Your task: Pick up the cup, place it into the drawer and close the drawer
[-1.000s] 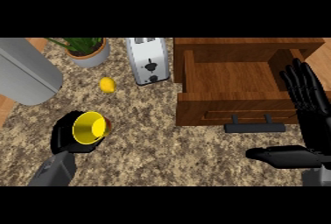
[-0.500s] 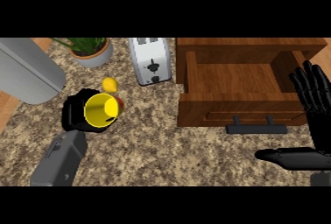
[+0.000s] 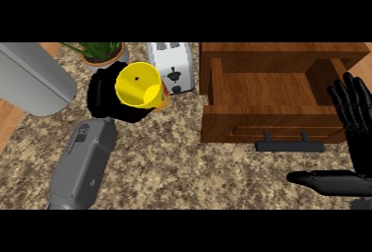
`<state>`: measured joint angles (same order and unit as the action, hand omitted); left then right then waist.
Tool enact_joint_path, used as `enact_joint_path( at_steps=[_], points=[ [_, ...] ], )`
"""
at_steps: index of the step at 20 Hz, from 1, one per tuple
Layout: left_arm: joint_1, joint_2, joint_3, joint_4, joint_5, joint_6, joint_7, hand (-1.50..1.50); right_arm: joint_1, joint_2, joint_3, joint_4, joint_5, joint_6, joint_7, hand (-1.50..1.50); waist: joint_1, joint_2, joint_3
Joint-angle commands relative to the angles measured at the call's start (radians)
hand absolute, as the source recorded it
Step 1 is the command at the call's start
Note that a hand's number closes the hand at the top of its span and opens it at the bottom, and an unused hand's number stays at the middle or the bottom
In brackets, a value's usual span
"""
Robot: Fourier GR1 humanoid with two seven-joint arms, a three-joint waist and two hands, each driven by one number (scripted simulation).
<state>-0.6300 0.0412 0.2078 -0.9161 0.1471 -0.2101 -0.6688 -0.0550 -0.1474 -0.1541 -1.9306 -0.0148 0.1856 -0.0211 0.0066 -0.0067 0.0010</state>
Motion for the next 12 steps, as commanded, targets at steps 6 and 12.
enact_joint_path(
  at_steps=[6, 12],
  points=[
    [-0.156, -0.041, -0.137, -0.196, -0.013, 0.18, 0.285, 1.5, 0.019, -0.041, -0.064, 0.019, -0.08, 0.061, -0.021, -1.5, -0.012, 0.004, 0.0],
    [-0.356, -0.041, -0.219, -0.052, 0.01, 0.345, 0.363, 1.5, -0.009, -0.014, -0.011, 0.025, -0.003, 0.024, -0.02, -1.5, -0.022, 0.008, -0.001]
  ],
)
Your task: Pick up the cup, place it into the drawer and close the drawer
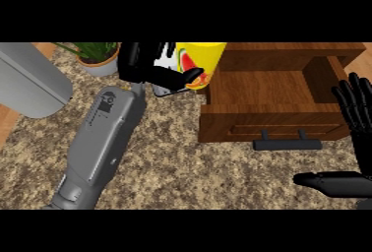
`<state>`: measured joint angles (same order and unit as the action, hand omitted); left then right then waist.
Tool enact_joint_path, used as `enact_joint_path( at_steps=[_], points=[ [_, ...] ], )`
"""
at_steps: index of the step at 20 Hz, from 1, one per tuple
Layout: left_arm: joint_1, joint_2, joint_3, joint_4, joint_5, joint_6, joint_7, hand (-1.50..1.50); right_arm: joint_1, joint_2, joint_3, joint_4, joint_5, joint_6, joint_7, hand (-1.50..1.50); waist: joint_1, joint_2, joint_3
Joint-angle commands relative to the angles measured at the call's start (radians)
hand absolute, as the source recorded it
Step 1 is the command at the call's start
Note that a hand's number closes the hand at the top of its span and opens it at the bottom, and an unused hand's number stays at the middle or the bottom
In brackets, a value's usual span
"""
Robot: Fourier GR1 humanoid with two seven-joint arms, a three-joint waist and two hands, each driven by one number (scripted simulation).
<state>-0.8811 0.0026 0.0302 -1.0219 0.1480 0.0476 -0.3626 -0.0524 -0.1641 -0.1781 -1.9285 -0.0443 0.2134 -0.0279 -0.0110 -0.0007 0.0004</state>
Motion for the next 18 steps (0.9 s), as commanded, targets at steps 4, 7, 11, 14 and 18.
enact_joint_path(
  at_steps=[4, 7, 11, 14, 18],
  points=[
    [-0.235, -0.003, -0.052, 0.222, 0.072, 0.151, 0.044, 1.5, -0.045, -0.026, -0.015, -0.022, -0.036, 0.014, 0.058, -1.5, -0.022, 0.006, 0.0],
    [-0.24, -0.003, -0.104, 0.176, 0.112, 0.176, 0.14, 1.5, 0.024, 0.0, -0.026, 0.078, -0.002, 0.027, -0.095, -1.5, -0.01, 0.003, 0.0],
    [-0.328, -0.003, -0.135, 0.384, 0.189, 0.214, 0.037, 1.5, -0.027, -0.017, -0.015, 0.017, -0.015, 0.015, 0.017, -1.5, -0.027, 0.007, 0.0],
    [-0.346, -0.003, -0.232, 0.451, 0.245, 0.272, 0.012, 1.5, -0.036, 0.003, 0.013, 0.096, 0.027, 0.016, -0.067, -1.5, -0.037, 0.011, 0.001],
    [-0.379, -0.003, -0.274, 0.505, 0.307, 0.248, 0.008, 1.5, -0.019, -0.026, -0.032, 0.019, -0.042, 0.035, 0.003, -1.5, -0.041, 0.009, 0.0]
  ],
)
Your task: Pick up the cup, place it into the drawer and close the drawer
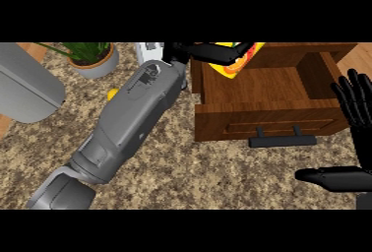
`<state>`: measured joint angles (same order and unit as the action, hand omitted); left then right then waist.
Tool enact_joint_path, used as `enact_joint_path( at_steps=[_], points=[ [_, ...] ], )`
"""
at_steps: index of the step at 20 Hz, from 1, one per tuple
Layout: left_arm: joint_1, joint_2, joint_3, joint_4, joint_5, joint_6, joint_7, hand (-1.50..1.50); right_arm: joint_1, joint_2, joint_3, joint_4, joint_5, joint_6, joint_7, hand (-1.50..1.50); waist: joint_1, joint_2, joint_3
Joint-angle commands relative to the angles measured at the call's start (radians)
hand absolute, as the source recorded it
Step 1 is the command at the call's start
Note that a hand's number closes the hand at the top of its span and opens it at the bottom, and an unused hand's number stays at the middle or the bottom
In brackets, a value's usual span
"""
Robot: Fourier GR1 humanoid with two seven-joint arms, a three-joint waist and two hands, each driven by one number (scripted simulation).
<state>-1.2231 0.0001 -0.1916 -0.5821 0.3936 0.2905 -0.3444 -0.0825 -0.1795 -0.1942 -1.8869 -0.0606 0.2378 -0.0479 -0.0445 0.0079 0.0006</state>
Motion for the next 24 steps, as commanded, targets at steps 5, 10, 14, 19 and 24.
enact_joint_path(
  at_steps=[5, 10, 14, 19, 24],
  points=[
    [-0.073, 0.0, -0.193, 0.087, 0.14, 0.096, 0.032, 1.5, -0.052, 0.029, 0.056, 0.036, 0.066, -0.033, -0.007, -1.5, -0.019, 0.003, 0.0],
    [-0.057, 0.0, -0.268, 0.181, 0.113, 0.08, 0.015, 1.5, -0.02, 0.002, 0.015, -0.064, -0.019, -0.001, 0.06, -1.5, -0.035, 0.006, 0.0],
    [-0.06, 0.0, -0.35, 0.185, 0.148, 0.08, 0.056, -1.5, -0.047, -0.005, 0.014, 0.011, -0.02, 0.022, 0.006, -1.5, -0.049, 0.013, 0.001],
    [-0.045, 0.0, -0.447, 0.2, 0.139, 0.133, 0.077, -1.5, -0.058, 0.0, 0.024, 0.017, 0.02, 0.001, -0.013, -1.5, -0.045, 0.013, 0.001],
    [0.047, 0.0, -0.519, 0.07, 0.194, 0.262, 0.006, -1.5, -0.097, -0.028, -0.025, 0.065, -0.064, 0.043, -0.016, -1.5, -0.044, 0.011, 0.0]
  ],
)
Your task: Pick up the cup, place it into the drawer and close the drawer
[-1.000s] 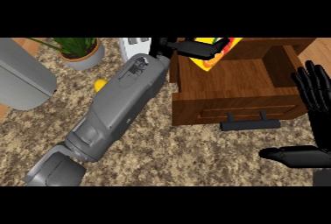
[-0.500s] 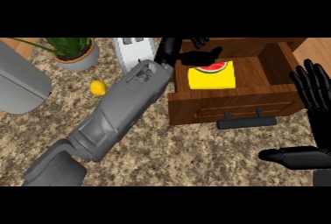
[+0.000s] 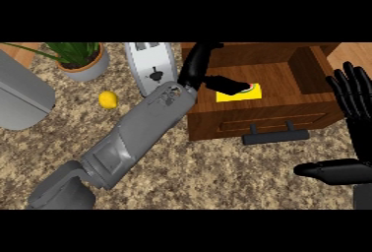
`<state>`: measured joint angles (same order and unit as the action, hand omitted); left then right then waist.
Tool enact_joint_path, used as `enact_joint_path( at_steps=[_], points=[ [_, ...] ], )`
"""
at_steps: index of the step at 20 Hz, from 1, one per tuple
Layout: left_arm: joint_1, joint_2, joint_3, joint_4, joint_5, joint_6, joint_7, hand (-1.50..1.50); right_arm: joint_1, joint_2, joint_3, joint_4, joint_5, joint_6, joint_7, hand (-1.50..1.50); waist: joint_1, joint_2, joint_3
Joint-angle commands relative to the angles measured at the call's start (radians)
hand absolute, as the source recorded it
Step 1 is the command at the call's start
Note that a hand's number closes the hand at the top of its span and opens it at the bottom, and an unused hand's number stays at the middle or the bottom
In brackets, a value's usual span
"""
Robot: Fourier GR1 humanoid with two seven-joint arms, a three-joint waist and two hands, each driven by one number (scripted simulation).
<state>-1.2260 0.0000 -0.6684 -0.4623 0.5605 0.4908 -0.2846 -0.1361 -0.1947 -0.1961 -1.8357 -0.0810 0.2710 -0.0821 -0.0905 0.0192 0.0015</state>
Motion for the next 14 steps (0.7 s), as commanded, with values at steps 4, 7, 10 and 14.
enact_joint_path(
  at_steps=[4, 7, 10, 14],
  points=[
    [-0.02, 0.0, 0.024, -0.047, 0.062, 0.021, -0.095, -1.5, 0.044, 0.024, -0.001, -0.067, -0.174, 0.074, 0.067, -1.5, 0.018, -0.01, -0.001],
    [-0.006, 0.0, 0.044, -0.086, 0.109, 0.032, -0.131, -1.5, 0.023, -0.02, 0.0, -0.067, -0.195, 0.114, 0.09, 1.5, 0.033, -0.01, -0.001],
    [-0.018, 0.0, 0.064, -0.084, 0.125, 0.031, -0.127, -1.5, 0.055, -0.054, 0.001, -0.087, -0.168, 0.158, 0.053, 1.5, 0.047, -0.013, -0.001],
    [-0.058, 0.012, 0.123, -0.087, 0.098, 0.003, -0.096, -1.5, 0.097, -0.121, 0.023, -0.122, -0.051, 0.207, 0.033, 1.5, 0.076, -0.019, -0.001]
  ],
)
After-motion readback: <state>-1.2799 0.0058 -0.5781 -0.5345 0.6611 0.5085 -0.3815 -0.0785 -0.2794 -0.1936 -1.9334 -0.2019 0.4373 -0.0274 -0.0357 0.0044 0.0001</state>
